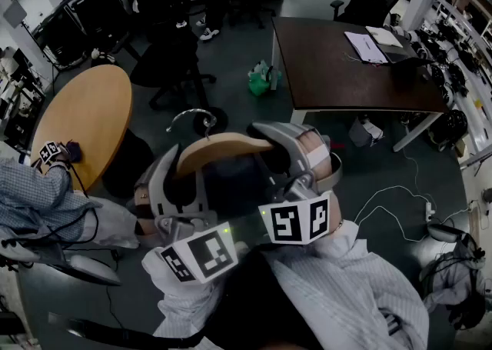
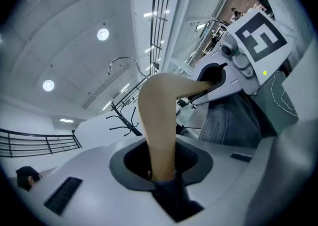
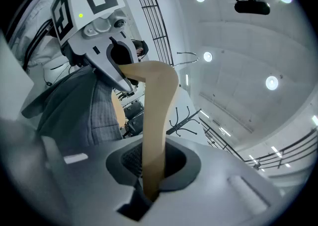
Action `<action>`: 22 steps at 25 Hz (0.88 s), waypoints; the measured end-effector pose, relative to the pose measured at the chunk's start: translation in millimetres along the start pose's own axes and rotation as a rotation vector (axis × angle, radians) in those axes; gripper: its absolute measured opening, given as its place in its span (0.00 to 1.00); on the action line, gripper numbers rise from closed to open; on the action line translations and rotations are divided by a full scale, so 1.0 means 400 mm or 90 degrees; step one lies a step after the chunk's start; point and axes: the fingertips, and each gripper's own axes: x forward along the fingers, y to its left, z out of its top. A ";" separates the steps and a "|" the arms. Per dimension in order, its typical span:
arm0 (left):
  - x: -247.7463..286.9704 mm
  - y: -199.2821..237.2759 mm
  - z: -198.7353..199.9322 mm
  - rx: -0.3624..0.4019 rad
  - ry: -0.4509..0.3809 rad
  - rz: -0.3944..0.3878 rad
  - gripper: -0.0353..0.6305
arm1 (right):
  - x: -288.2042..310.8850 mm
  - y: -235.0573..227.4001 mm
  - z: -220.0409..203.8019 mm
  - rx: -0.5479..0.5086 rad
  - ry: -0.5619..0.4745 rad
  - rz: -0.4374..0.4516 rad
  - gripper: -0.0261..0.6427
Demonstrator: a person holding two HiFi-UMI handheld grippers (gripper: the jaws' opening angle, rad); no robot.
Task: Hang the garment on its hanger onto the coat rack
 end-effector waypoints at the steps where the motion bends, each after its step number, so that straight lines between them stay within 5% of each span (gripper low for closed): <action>1: 0.005 -0.002 0.001 -0.001 -0.002 -0.002 0.18 | 0.003 -0.001 -0.005 0.001 0.001 0.000 0.08; 22: 0.073 -0.061 -0.007 0.002 0.044 0.007 0.18 | 0.041 0.012 -0.095 0.026 -0.023 0.037 0.08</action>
